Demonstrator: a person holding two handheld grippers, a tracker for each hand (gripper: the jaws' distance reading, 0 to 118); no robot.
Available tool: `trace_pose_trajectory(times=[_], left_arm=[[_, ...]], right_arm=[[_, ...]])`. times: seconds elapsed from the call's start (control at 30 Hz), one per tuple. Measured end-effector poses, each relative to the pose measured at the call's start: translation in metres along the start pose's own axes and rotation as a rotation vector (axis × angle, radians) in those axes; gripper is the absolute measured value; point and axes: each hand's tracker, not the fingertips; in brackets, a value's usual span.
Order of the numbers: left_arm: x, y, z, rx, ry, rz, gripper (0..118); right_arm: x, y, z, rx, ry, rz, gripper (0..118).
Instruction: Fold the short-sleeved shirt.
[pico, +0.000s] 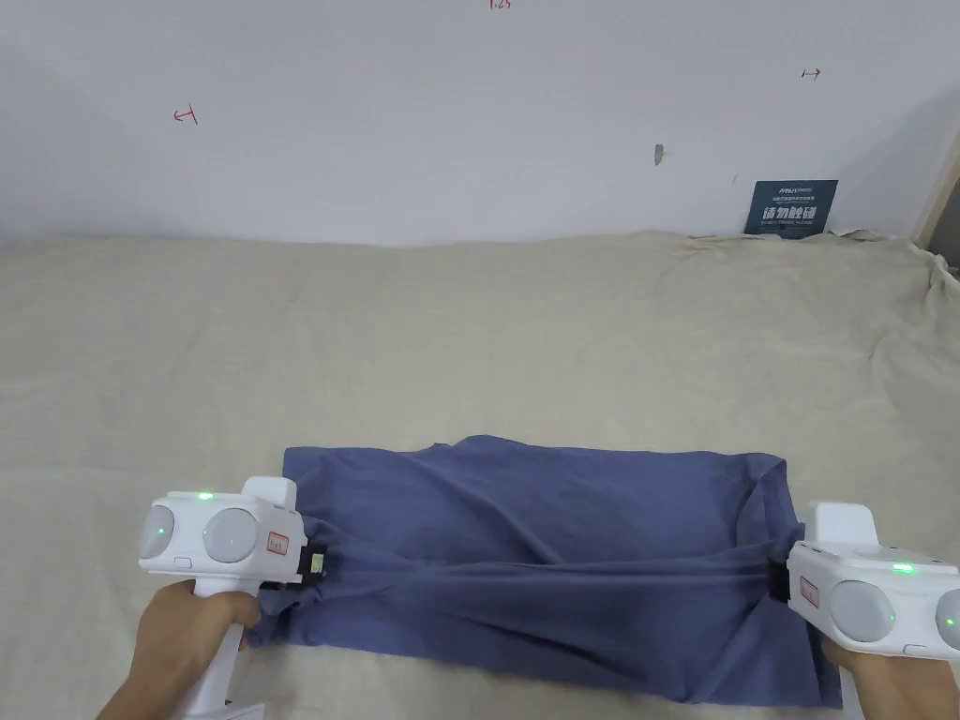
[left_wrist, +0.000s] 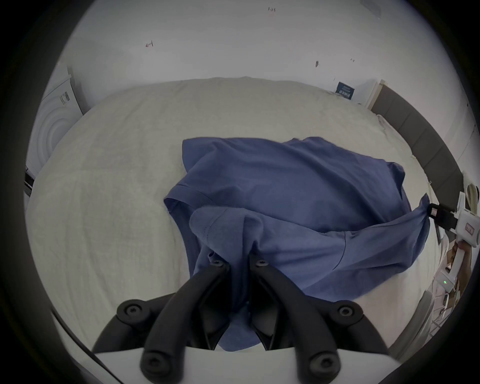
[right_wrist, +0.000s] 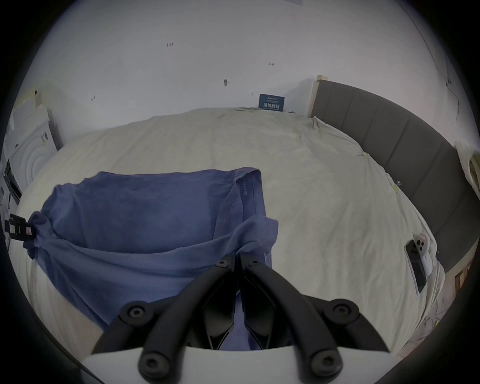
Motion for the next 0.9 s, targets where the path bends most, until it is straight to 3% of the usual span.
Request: trace_pose_trajectory(times=[0.1, 0.37, 0.4, 0.47, 0.5, 0.53, 0.57, 0.63, 0.9], left_arm=[[0.001, -0.001, -0.016, -0.031, 0.022, -0.013, 11], [0.004, -0.008, -0.019, -0.037, 0.034, -0.015, 13], [0.005, -0.008, -0.018, -0.036, 0.033, -0.011, 20], [0.005, -0.007, -0.013, -0.033, 0.028, -0.004, 49], [0.006, -0.006, -0.011, -0.033, 0.027, -0.002, 70], [0.008, -0.006, -0.008, -0.033, 0.025, -0.005, 94], [0.009, -0.006, -0.005, -0.030, 0.028, -0.010, 108], [0.013, -0.007, 0.005, 0.010, 0.049, -0.027, 114], [0.024, -0.008, 0.071, 0.206, 0.019, -0.037, 114]], right_arm=[[-0.003, 0.000, -0.026, -0.032, -0.010, 0.032, 2], [-0.006, -0.018, -0.040, -0.143, -0.012, -0.027, 3], [-0.006, -0.020, -0.038, -0.137, -0.012, -0.033, 4], [-0.005, -0.017, -0.033, -0.129, -0.013, -0.041, 8], [-0.003, -0.015, -0.029, -0.122, -0.014, -0.044, 18], [-0.002, -0.013, -0.024, -0.108, -0.006, -0.047, 44], [0.000, -0.012, -0.019, -0.092, 0.003, -0.052, 67], [0.006, -0.008, -0.007, -0.057, 0.025, -0.065, 99], [0.015, 0.011, 0.073, 0.176, 0.068, -0.071, 101]])
